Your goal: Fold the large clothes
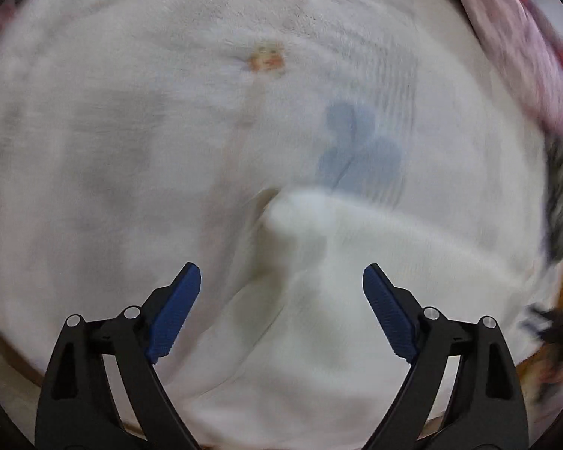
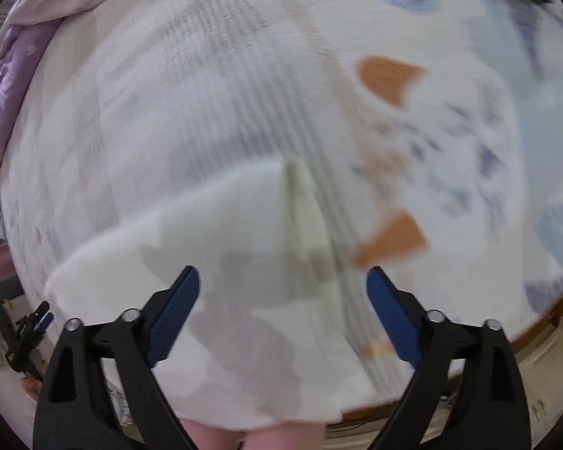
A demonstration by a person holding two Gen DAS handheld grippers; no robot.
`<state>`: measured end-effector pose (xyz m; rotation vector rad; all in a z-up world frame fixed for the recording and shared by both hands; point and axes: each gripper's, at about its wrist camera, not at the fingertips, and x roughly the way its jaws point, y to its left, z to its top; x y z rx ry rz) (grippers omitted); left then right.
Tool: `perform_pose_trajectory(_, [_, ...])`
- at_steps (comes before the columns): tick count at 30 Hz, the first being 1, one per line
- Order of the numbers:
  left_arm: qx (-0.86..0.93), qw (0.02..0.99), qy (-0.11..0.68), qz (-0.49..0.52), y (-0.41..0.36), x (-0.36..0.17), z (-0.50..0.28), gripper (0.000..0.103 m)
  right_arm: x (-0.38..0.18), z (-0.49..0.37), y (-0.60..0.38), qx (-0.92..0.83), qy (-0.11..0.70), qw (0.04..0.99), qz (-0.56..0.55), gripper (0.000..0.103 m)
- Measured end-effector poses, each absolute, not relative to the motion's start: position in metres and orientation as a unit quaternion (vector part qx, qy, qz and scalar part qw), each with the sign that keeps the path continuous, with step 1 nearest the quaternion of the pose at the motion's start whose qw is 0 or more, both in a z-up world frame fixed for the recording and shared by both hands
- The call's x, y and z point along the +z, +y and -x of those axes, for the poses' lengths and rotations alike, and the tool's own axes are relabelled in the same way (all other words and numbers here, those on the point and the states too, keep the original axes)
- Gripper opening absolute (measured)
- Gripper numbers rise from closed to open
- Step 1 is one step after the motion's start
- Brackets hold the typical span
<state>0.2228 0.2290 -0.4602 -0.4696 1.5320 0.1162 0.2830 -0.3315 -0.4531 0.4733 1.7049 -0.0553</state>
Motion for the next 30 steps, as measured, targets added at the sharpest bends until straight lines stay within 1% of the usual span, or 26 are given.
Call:
perform_pose_trajectory(1, [0.048, 0.684, 0.691, 0.231, 0.243, -0.475, -0.223, 0.089, -0.468, -0.285, -0.331, -0.037, 0.751, 0.627, -0.205, 0.09])
perform_pose_trajectory(3, [0.065, 0.653, 0.716, 0.236, 0.233, -0.509, -0.219, 0.084, -0.491, -0.263, -0.315, -0.056, 0.755, 0.616, -0.217, 0.09])
perform_pose_trajectory(4, [0.072, 0.643, 0.723, 0.243, 0.234, -0.522, -0.219, 0.081, -0.503, -0.264, -0.315, -0.067, 0.756, 0.605, -0.241, 0.089])
perform_pose_trajectory(5, [0.082, 0.651, 0.714, 0.243, 0.243, -0.524, -0.219, 0.079, -0.505, -0.266, -0.313, -0.077, 0.75, 0.605, -0.254, 0.085])
perform_pose_trajectory(6, [0.084, 0.663, 0.704, 0.239, 0.242, -0.521, -0.218, 0.073, -0.503, -0.262, -0.311, -0.079, 0.738, 0.614, -0.269, 0.062])
perform_pose_trajectory(7, [0.077, 0.675, 0.695, 0.233, 0.238, -0.514, -0.213, 0.057, -0.498, -0.257, -0.302, -0.069, 0.725, 0.624, -0.283, 0.043])
perform_pose_trajectory(8, [0.076, 0.687, 0.689, 0.219, 0.234, -0.504, -0.207, 0.04, -0.493, -0.251, -0.286, -0.073, 0.719, 0.63, -0.283, 0.035])
perform_pose_trajectory(9, [0.075, 0.693, 0.685, 0.21, 0.234, -0.497, -0.202, 0.034, -0.484, -0.246, -0.275, -0.085, 0.713, 0.634, -0.287, 0.022])
perform_pose_trajectory(10, [0.076, 0.699, 0.68, 0.208, 0.234, -0.488, -0.197, 0.028, -0.473, -0.242, -0.269, -0.103, 0.704, 0.64, -0.29, 0.019])
perform_pose_trajectory(11, [0.078, 0.7, 0.676, 0.217, 0.222, -0.484, -0.193, 0.026, -0.465, -0.24, -0.264, -0.114, 0.697, 0.647, -0.286, 0.017])
perform_pose_trajectory(12, [0.08, 0.699, 0.672, 0.233, 0.226, -0.479, -0.191, 0.026, -0.457, -0.253, -0.271, -0.118, 0.693, 0.653, -0.281, 0.016])
perform_pose_trajectory(14, [0.078, 0.701, 0.665, 0.246, 0.231, -0.47, -0.193, 0.025, -0.448, -0.261, -0.266, -0.125, 0.687, 0.66, -0.277, 0.014])
perform_pose_trajectory(16, [0.067, 0.711, 0.663, 0.224, 0.224, -0.46, -0.211, 0.024, -0.44, -0.264, -0.266, -0.121, 0.677, 0.665, -0.292, 0.013])
perform_pose_trajectory(18, [0.055, 0.722, 0.656, 0.212, 0.221, -0.449, -0.225, 0.024, -0.427, -0.288, -0.288, -0.111, 0.667, 0.677, -0.29, 0.012])
perform_pose_trajectory(21, [0.039, 0.743, 0.635, 0.209, 0.195, -0.438, -0.274, 0.024, -0.405, -0.331, -0.284, -0.088, 0.643, 0.712, -0.269, 0.012])
perform_pose_trajectory(24, [0.034, 0.761, 0.617, 0.2, 0.197, -0.435, -0.334, 0.025, -0.401, -0.395, -0.272, -0.068, 0.616, 0.737, -0.269, 0.013])
perform_pose_trajectory(26, [0.06, 0.759, 0.623, 0.182, 0.203, -0.44, -0.378, 0.044, -0.412, -0.436, -0.273, -0.072, 0.629, 0.732, -0.254, 0.025])
perform_pose_trajectory(27, [0.082, 0.761, 0.621, 0.167, 0.201, -0.447, -0.396, 0.048, -0.421, -0.455, -0.272, -0.088, 0.646, 0.723, -0.228, 0.037])
perform_pose_trajectory(28, [0.098, 0.758, 0.627, 0.152, 0.204, -0.453, -0.41, 0.058, -0.427, -0.463, -0.272, -0.101, 0.654, 0.72, -0.209, 0.05])
perform_pose_trajectory(29, [0.103, 0.751, 0.635, 0.147, 0.2, -0.458, -0.417, 0.063, -0.43, -0.471, -0.274, -0.117, 0.664, 0.717, -0.179, 0.052])
perform_pose_trajectory(30, [0.11, 0.741, 0.647, 0.143, 0.2, -0.462, -0.418, 0.063, -0.427, -0.472, -0.274, -0.12, 0.665, 0.719, -0.165, 0.055])
